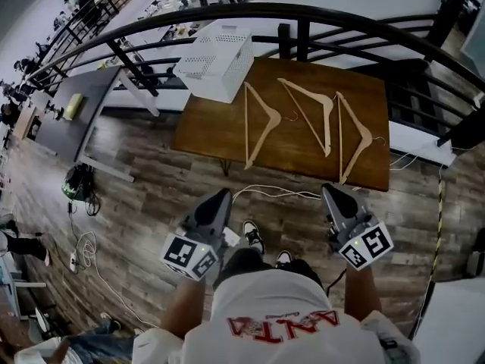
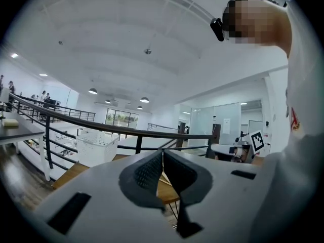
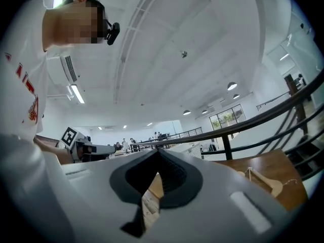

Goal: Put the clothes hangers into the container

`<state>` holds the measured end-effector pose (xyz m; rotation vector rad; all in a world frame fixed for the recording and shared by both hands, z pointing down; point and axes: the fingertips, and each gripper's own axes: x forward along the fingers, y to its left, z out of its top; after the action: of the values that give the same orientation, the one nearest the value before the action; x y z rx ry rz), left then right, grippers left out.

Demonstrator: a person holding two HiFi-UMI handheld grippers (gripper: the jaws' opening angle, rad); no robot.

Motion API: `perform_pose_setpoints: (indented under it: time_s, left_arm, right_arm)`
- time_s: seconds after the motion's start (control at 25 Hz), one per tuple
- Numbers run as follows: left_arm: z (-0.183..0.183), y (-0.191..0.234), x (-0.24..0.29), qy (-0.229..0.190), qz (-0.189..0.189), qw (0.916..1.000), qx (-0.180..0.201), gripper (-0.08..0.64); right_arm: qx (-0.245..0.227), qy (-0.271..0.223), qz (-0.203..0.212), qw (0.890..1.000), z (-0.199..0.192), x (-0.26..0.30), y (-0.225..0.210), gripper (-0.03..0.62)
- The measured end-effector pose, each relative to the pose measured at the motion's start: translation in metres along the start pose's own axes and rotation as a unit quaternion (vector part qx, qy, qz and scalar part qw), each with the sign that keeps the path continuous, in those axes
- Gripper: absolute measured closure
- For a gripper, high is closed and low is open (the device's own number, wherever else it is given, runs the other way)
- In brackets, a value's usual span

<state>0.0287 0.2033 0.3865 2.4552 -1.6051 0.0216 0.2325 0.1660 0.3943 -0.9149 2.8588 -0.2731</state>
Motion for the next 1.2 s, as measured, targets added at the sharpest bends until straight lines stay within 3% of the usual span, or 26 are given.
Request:
perform_pose_setpoints:
  time_s: [0.28, 0.56, 0.92, 1.2]
  left_arm:
    - [0.006, 0.036, 0.055, -0.011, -0.038, 0.9992, -0.003, 0.546]
    - [0.015, 0.124, 0.097, -0.009, -0.06, 0.9979, -0.023, 0.546]
    - [0.022, 0.237, 0.158, 0.026, -0.105, 0.9938, -0.024, 0.546]
    - [0.014, 0.274, 0.177, 0.041, -0.112, 0.9922, -0.036, 0.546]
  right_arm:
    - [0.014, 0.051, -0.074, 0.996, -0.017, 0.042, -0.044, 0.591]
    - [0.038, 0.087, -0.144, 0.985, -0.031, 0.127, -0.075, 0.591]
    - [0.079, 0.162, -0.258, 0.949, -0.071, 0.23, -0.124, 0.589]
    - [0.115, 0.23, -0.293, 0.921, -0.118, 0.26, -0.149, 0.569]
